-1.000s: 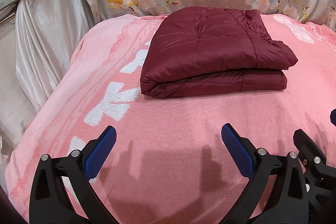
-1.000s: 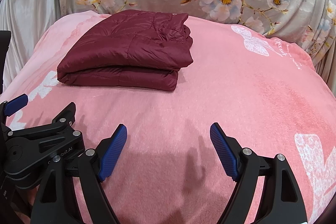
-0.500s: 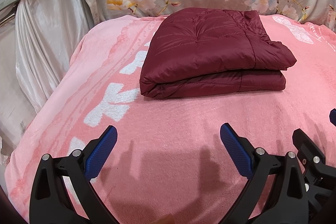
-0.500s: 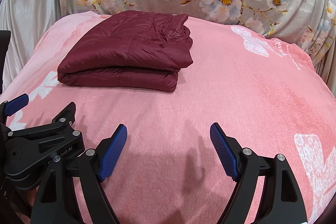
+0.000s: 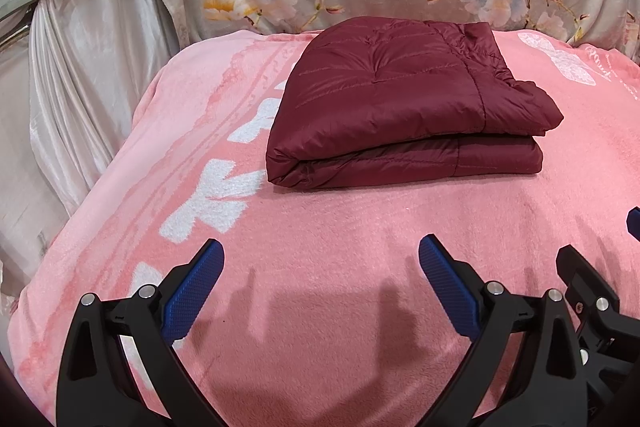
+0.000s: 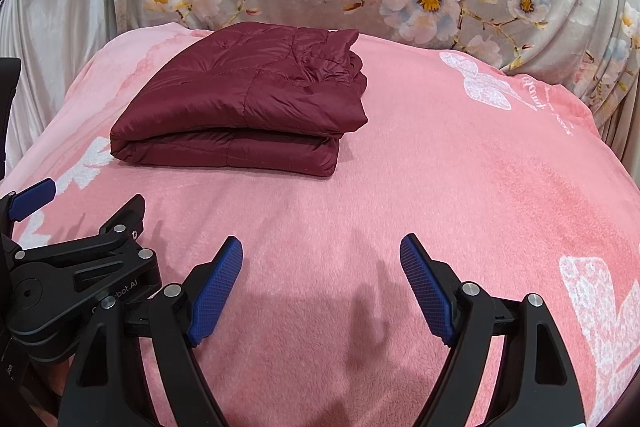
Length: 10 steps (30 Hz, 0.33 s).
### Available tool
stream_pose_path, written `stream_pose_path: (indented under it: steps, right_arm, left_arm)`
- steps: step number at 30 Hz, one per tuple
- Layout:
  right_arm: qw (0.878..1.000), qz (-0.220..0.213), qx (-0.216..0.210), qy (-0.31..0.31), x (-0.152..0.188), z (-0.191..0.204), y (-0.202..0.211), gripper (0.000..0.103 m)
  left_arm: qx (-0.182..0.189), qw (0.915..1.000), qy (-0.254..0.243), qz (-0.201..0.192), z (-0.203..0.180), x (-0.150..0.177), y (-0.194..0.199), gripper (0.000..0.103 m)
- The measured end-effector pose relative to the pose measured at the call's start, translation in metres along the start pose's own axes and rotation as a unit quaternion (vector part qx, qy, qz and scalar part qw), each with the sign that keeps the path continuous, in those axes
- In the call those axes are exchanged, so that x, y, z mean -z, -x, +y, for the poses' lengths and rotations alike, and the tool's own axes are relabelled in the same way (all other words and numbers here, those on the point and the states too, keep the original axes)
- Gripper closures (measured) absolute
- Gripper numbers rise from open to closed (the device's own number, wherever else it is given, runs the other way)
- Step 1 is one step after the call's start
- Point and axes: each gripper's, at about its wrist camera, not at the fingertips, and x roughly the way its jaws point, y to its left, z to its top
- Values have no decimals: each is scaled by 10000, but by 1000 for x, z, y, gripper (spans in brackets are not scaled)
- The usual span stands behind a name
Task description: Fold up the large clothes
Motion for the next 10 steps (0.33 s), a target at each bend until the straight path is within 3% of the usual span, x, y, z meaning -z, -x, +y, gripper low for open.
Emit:
stream_pose_path:
  steps: [10]
  right_arm:
    - [10000, -31, 44, -9, -3, 4, 2, 24]
  left_arm:
    - [11, 10000, -1, -47, -4, 0, 3, 11]
